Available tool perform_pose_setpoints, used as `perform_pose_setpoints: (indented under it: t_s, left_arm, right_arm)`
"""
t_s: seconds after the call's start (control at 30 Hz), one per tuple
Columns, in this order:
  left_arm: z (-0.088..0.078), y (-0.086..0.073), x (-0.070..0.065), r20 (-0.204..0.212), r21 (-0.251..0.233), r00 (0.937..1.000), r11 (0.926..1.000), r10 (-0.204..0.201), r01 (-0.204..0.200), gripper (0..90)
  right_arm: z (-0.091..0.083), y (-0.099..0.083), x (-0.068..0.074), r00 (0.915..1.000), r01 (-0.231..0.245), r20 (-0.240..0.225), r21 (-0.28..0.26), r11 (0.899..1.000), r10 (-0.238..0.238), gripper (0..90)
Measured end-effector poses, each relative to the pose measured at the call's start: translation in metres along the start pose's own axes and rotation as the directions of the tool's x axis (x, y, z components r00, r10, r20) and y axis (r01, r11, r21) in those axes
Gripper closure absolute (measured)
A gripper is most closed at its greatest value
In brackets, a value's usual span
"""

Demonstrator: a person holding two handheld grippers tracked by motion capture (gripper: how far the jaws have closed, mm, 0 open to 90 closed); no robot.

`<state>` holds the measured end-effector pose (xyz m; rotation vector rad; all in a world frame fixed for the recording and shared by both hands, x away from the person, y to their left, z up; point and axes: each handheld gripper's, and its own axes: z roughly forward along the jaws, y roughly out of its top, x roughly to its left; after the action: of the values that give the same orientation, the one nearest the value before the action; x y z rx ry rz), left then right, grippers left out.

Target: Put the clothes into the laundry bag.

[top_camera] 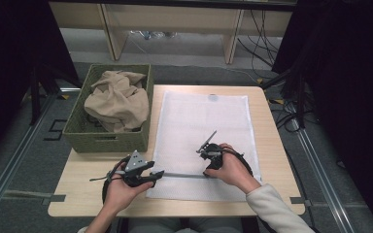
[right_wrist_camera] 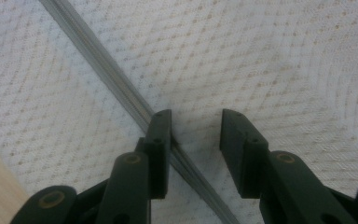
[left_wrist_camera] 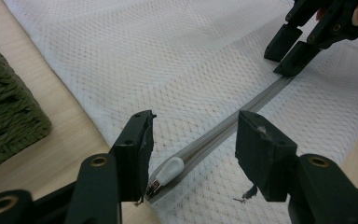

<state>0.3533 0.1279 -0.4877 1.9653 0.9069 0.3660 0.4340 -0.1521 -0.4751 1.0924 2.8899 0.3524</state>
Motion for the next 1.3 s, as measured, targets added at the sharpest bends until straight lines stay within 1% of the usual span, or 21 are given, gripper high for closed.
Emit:
perform_pose_setpoints:
  t_s: [0.13,0.17,0.27,0.3,0.33,0.37,0.57,0.6,0.67,0.7,0.77,0.8,0.83,0.9,0.93,0.97,1.0,1.03,1.13,1.2,1.3]
  left_arm:
    - [0.001,0.0,0.0,0.003,-0.003,1.0,1.0,0.005,-0.005,46.5]
    - [0.0,0.0,0.001,0.005,0.004,0.9999,0.9999,0.013,-0.013,46.5]
    - [0.001,0.0,-0.001,0.006,-0.008,0.9999,0.9999,-0.012,0.012,46.5]
    - [0.002,0.0,-0.001,0.009,-0.011,1.0,0.9999,0.004,-0.004,46.5]
    - [0.002,0.0,-0.001,0.01,-0.011,0.9999,0.9999,0.007,-0.007,46.5]
    - [0.002,0.0,-0.001,0.011,-0.012,0.9999,0.9999,0.004,-0.004,46.5]
    - [0.001,0.0,0.0,0.004,0.0,0.9999,0.9999,0.01,-0.01,46.5]
    - [0.001,0.0,-0.001,-0.001,0.003,1.0,1.0,-0.004,0.004,46.5]
    - [0.001,0.0,0.0,0.007,0.004,1.0,1.0,0.004,-0.004,46.5]
    - [0.002,0.0,-0.002,0.014,-0.013,0.9998,0.9998,-0.014,0.014,46.5]
    - [0.002,0.0,-0.001,0.015,-0.011,0.9999,0.9999,-0.008,0.008,46.5]
    - [0.001,0.0,0.0,0.002,0.005,0.9999,0.9999,0.011,-0.011,46.5]
    - [0.001,0.0,0.0,0.002,0.005,0.9999,0.9999,0.011,-0.011,46.5]
    - [0.001,0.0,0.0,0.003,-0.002,1.0,1.0,0.0,0.0,46.5]
    - [0.0,0.0,0.001,0.0,0.001,0.9999,0.9999,0.014,-0.014,46.5]
    - [0.0,0.0,0.0,0.002,-0.001,1.0,1.0,0.004,-0.004,46.5]
    - [0.0,0.0,0.001,0.001,0.001,1.0,1.0,0.009,-0.009,46.5]
    - [0.0,0.0,0.001,0.001,0.001,1.0,1.0,0.009,-0.009,46.5]
    - [0.0,0.0,0.001,0.0,-0.001,0.9999,0.9999,0.01,-0.01,46.5]
    - [0.0,0.0,0.0,0.002,-0.007,1.0,1.0,-0.006,0.006,46.5]
    - [0.0,0.0,0.0,-0.003,-0.002,1.0,1.0,-0.001,0.001,46.7]
  right_arm:
    - [0.001,0.0,0.001,0.9995,0.033,-0.004,0.0,0.999,-0.033,61.5]
    - [0.0,0.0,0.003,0.9998,0.022,0.003,0.005,1.0,-0.022,62.1]
    - [0.001,0.001,0.004,0.9992,0.035,0.019,0.003,0.999,-0.035,62.5]
    - [0.001,0.001,0.004,0.9987,0.045,0.021,0.003,0.999,-0.045,62.8]
    - [0.001,0.001,0.005,0.9983,0.052,0.025,0.003,0.999,-0.052,64.7]
    - [0.001,0.0,0.003,0.9956,0.088,0.032,0.005,0.996,-0.088,68.3]
    - [0.001,0.0,0.003,0.9961,0.078,0.042,0.004,0.997,-0.078,73.0]
    - [0.0,0.0,0.003,0.9959,0.082,0.039,0.003,0.997,-0.082,76.3]
    - [0.0,0.0,0.002,0.9958,0.083,0.04,0.002,0.997,-0.083,80.3]
    - [0.0,0.0,0.003,0.9954,0.086,0.043,0.0,0.996,-0.086,82.8]
    - [0.001,0.001,0.002,0.9933,0.109,0.037,-0.001,0.994,-0.109,85.4]
    - [0.0,0.001,0.004,0.9948,0.094,0.039,0.002,0.996,-0.094,86.0]
    - [0.0,0.001,0.002,0.9941,0.104,0.031,-0.003,0.995,-0.104,86.9]
    - [0.0,0.001,0.003,0.9947,0.099,0.028,-0.003,0.995,-0.099,88.0]
    - [-0.002,0.0,0.002,0.9946,0.1,0.029,-0.012,0.995,-0.1,88.4]
    - [-0.003,0.001,0.003,0.995,0.097,0.026,-0.017,0.995,-0.096,88.5]
    - [-0.005,0.001,0.004,0.9966,0.079,0.026,-0.012,0.997,-0.079,88.5]
    - [-0.005,0.001,0.004,0.9966,0.079,0.026,-0.012,0.997,-0.079,88.5]
    - [-0.014,0.001,0.003,0.9963,0.084,0.024,-0.046,0.995,-0.083,88.6]
    - [-0.017,0.001,0.003,0.9967,0.078,0.029,-0.062,0.995,-0.076,89.0]
    - [-0.016,0.001,0.002,0.9986,0.045,0.031,-0.055,0.997,-0.044,89.2]
